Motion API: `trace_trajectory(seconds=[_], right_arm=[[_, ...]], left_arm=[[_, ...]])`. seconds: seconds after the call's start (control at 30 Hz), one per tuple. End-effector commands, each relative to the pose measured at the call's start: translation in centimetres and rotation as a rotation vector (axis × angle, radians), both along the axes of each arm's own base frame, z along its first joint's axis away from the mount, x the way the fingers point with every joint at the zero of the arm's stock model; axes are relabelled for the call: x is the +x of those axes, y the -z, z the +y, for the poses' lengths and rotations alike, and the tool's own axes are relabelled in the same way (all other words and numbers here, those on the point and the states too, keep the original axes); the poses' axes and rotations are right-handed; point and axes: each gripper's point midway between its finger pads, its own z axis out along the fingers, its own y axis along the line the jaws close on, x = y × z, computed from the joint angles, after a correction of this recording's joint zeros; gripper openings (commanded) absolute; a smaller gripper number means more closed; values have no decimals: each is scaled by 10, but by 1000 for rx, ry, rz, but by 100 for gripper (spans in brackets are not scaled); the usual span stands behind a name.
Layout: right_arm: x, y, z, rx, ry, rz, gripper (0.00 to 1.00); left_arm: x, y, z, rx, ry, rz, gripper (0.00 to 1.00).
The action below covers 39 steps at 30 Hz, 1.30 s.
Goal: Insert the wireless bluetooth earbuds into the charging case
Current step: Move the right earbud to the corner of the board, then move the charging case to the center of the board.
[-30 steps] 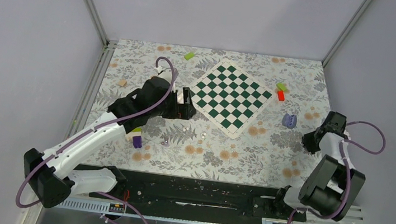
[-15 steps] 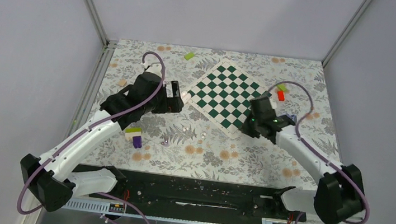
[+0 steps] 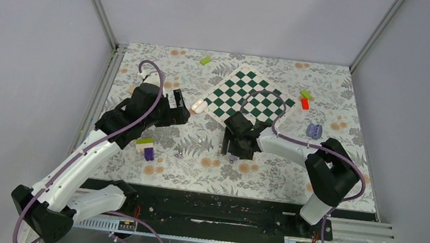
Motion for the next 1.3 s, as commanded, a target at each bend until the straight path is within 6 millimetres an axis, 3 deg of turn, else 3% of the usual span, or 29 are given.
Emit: trace_trajectory(seconds=[0.0,0.1,0.2,0.33,0.43,0.5,0.67,0.73,0.97,1.27], right_arm=[[13,-21,5,-5,-2,-60,76],[22,-46,-16,-74,4,-140,76],[35,-76,-51,-80,56,-236,76],[67,-96,-140,-102,259,-338,74],[83,-100,-206,-162,407,-379,73],[94,-99,-239,-205,460,-361,74],[123,-76,-291,-223,543,-234,75],[127,-67,-315,-278,595,-170,75],[141,-44,-345,-240,652,-109,72],[152,-19,-346,-71,613,-46,62]], left_arm=[[4,-8,0,-31,-13,-25,99],[5,-5,-3,-34,-8,-11,99],[5,-3,-4,-31,-3,-5,99],[7,-2,-5,-28,3,-7,99],[9,2,-10,-39,17,-3,99],[10,3,-17,-47,47,8,99],[10,-1,-29,-57,122,21,99],[9,-2,-28,-57,122,16,99],[9,-1,-23,-38,108,2,99],[14,14,-27,-14,115,49,99]])
